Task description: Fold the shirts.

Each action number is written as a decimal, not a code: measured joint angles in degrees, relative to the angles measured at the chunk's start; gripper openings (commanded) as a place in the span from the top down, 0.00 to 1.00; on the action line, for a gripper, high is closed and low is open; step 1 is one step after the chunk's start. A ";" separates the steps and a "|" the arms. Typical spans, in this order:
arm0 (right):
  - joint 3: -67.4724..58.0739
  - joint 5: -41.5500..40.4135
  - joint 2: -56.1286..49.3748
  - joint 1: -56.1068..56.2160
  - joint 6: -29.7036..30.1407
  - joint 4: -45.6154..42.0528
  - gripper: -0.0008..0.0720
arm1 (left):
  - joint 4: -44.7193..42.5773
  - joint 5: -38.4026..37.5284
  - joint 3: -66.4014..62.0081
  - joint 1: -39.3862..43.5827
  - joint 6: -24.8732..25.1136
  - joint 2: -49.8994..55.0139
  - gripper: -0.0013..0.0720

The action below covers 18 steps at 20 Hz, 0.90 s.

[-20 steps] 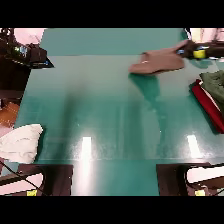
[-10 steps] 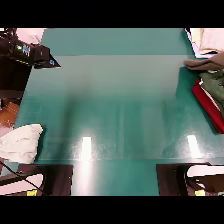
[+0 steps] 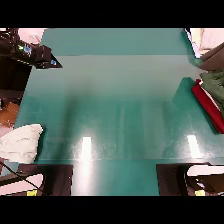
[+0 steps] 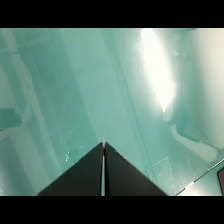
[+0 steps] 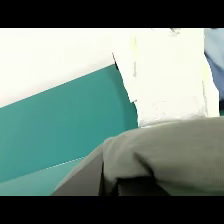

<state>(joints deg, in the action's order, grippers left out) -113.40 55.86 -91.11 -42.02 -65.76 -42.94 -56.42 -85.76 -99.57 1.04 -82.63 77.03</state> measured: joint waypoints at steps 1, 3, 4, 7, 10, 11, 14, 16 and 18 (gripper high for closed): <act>-1.03 1.27 0.42 -0.04 -0.20 -1.44 0.97 | 0.02 -0.04 0.00 0.02 0.00 0.00 0.95; -0.81 3.06 2.16 -0.07 -1.60 -4.94 0.96 | 0.02 -0.33 0.00 0.00 0.00 0.00 0.95; 0.09 3.89 3.30 -0.11 -2.36 -7.10 0.96 | 0.04 -0.37 0.00 0.02 0.02 0.00 0.95; 4.31 5.90 7.32 -0.79 -4.68 -14.10 0.96 | 0.07 -0.42 0.00 0.00 0.17 0.00 0.95; 9.35 9.09 11.10 -3.19 -6.45 -18.99 0.96 | 0.04 -0.59 0.00 0.00 0.44 0.00 0.95; 10.95 10.16 12.26 -4.44 -7.15 -19.93 0.96 | 0.02 -0.63 0.00 0.00 0.74 0.00 0.95; 16.31 13.88 15.21 -9.22 -8.68 -21.92 0.96 | -0.02 -0.70 0.00 0.00 1.60 0.00 0.95; 20.22 15.98 16.90 -12.68 -9.33 -22.38 0.87 | -0.04 -0.76 0.00 0.00 2.05 0.00 0.95; 24.46 17.66 18.45 -15.89 -9.79 -22.73 0.40 | -0.07 -0.76 0.00 0.00 2.36 0.00 0.95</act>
<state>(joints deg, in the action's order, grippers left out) -88.95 73.52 -72.66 -57.91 -75.55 -65.67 -56.49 -86.52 -99.57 1.04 -80.27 77.03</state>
